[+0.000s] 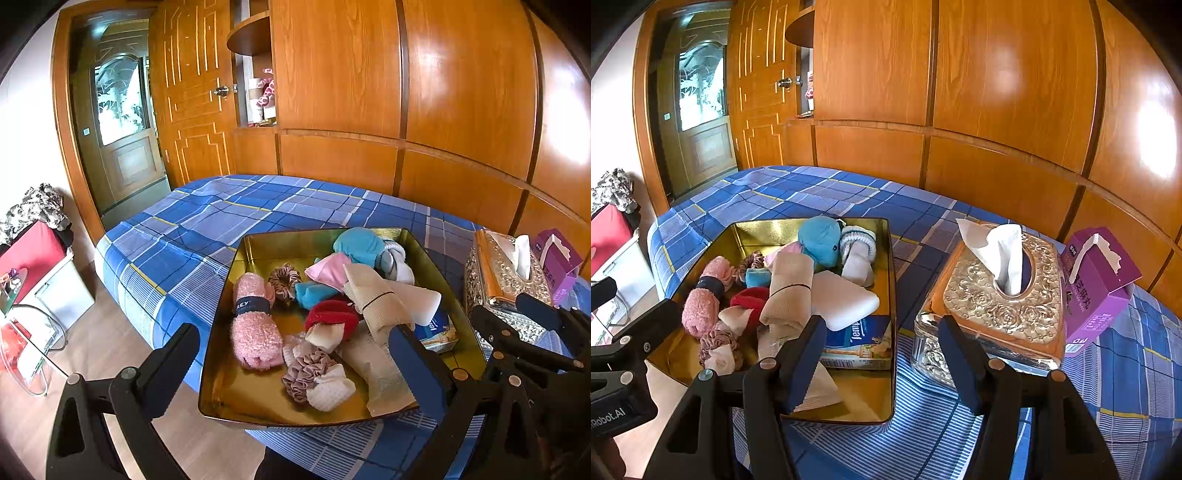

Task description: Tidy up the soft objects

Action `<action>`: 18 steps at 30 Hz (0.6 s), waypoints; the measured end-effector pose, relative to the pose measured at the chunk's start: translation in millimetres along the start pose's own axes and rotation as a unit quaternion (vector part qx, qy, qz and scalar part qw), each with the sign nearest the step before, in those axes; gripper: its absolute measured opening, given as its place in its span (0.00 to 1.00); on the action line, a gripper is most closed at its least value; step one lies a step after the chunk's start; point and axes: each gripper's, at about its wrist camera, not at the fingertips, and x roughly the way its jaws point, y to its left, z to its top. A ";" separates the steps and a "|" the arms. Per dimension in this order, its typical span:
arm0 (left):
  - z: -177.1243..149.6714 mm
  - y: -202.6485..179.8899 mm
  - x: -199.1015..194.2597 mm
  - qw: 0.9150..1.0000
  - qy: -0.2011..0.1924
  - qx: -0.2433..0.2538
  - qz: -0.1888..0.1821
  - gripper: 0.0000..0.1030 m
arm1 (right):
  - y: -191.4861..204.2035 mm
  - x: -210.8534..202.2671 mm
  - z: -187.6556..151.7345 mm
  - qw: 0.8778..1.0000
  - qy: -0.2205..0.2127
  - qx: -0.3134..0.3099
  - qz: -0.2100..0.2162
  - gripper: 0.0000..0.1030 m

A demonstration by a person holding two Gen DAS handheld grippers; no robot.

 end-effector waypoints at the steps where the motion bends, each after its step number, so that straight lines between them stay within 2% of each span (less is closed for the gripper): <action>1: -0.1 0.0 -0.3 1.000 0.000 0.001 -0.001 1.00 | -0.1 0.3 -0.1 1.000 0.001 0.000 0.000 0.62; 18: 0.3 -2.4 0.2 1.000 0.005 0.002 -0.007 1.00 | 0.4 1.3 -2.2 1.000 0.003 -0.002 0.001 0.62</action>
